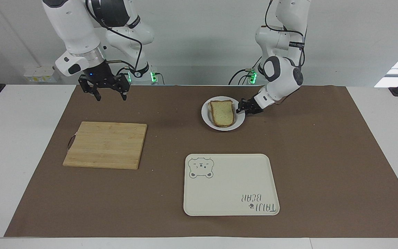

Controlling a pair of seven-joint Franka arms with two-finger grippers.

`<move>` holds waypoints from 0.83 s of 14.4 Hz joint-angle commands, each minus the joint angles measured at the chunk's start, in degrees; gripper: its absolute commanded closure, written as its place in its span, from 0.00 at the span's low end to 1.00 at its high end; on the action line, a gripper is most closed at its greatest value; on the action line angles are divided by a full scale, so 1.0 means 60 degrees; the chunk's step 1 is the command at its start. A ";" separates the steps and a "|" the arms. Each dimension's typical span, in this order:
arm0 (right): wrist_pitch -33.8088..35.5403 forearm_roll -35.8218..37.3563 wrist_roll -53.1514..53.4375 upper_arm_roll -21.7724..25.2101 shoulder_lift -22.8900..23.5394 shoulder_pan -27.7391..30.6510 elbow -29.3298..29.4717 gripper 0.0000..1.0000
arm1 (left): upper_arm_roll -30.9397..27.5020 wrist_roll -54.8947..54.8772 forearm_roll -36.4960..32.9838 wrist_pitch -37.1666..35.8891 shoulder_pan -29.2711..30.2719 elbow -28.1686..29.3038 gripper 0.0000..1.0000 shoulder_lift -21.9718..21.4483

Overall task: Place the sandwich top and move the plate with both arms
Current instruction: 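Withdraw the right gripper while the left gripper reaches the plate rim, then grip the white plate rim with the left gripper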

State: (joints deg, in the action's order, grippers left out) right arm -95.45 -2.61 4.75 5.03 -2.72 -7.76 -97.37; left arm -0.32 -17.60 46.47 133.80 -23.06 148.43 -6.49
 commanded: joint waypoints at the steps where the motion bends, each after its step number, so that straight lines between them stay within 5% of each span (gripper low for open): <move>1: 0.0380 0.0185 -0.0278 -0.0107 -0.0133 0.0516 0.0057 0.00 | -0.0136 -0.0171 0.0341 0.0566 -0.0624 0.0325 0.57 -0.0090; 7: 0.0817 0.0127 -0.0235 0.0054 -0.0426 0.0620 0.0551 0.00 | -0.0136 -0.0201 0.1246 0.1809 -0.1546 0.0414 0.69 0.0684; 8: 0.1197 0.0112 -0.0176 0.0055 -0.0397 0.0620 0.0947 0.00 | -0.0136 -0.0331 0.1583 0.1855 -0.1577 0.0385 0.79 0.0715; 9: 0.1476 0.0127 -0.0190 0.0055 -0.0397 0.0634 0.1124 0.00 | -0.0136 -0.0565 0.1818 0.1827 -0.1548 0.0370 1.00 0.0716; 12: 0.1568 0.0185 -0.0176 0.0055 -0.0556 0.0605 0.1098 0.00 | -0.0195 -0.0786 0.1835 0.1710 -0.1315 0.0224 1.00 0.0628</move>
State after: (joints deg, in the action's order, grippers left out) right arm -86.62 -2.60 4.13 5.82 -5.69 -4.73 -90.96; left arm -0.61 -20.56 56.22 142.43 -30.52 150.19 -4.20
